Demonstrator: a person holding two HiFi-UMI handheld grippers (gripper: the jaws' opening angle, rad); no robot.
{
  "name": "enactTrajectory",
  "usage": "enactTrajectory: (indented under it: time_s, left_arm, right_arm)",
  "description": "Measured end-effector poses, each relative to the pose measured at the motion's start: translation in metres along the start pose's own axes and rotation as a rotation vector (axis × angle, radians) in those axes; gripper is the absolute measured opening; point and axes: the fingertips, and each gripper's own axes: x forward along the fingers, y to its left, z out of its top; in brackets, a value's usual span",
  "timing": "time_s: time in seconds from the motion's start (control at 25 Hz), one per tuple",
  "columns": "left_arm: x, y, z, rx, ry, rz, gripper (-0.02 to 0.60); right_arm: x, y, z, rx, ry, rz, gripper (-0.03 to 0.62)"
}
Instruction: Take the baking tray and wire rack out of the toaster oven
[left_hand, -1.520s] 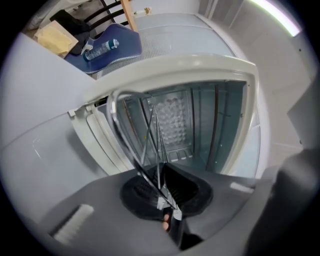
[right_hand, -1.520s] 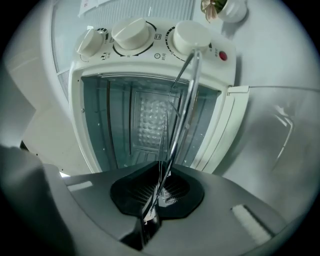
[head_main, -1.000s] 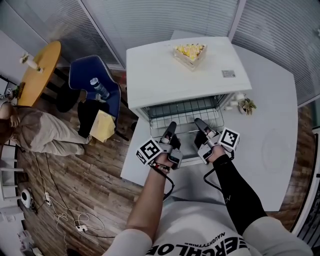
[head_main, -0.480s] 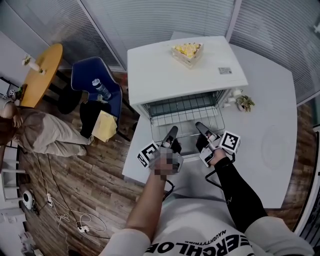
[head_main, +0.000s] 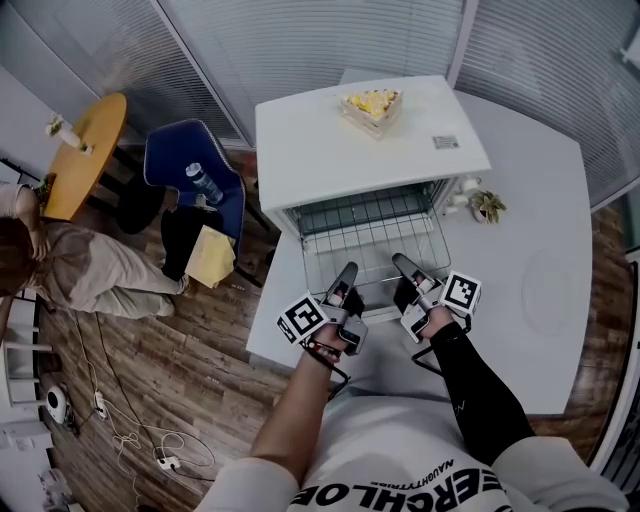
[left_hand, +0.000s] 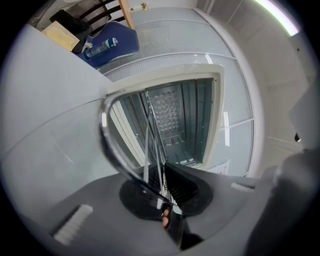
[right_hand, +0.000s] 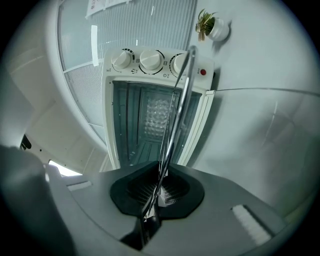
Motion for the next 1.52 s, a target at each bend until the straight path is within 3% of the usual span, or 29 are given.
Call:
enactTrajectory:
  time_s: [0.32,0.64,1.04,1.52]
  left_arm:
    - [-0.011,-0.011,-0.007,0.005,-0.005,-0.032,0.066]
    - [-0.017,-0.011,-0.014,-0.003,-0.017,-0.049,0.066]
    - [-0.028,-0.013,-0.023,-0.007,-0.053,-0.039,0.064]
    - [-0.054,-0.025,-0.062,0.037,-0.065,-0.018,0.063]
  right_arm:
    - [-0.012,0.010,-0.006,-0.066,-0.002,0.028,0.009]
    - [-0.019,0.012,-0.010,-0.059,-0.004,0.073,0.009]
    - [-0.030,0.013,-0.017,-0.053,0.015,0.082,0.008]
    - [-0.075,0.021,-0.034,-0.061,0.067,0.109,0.005]
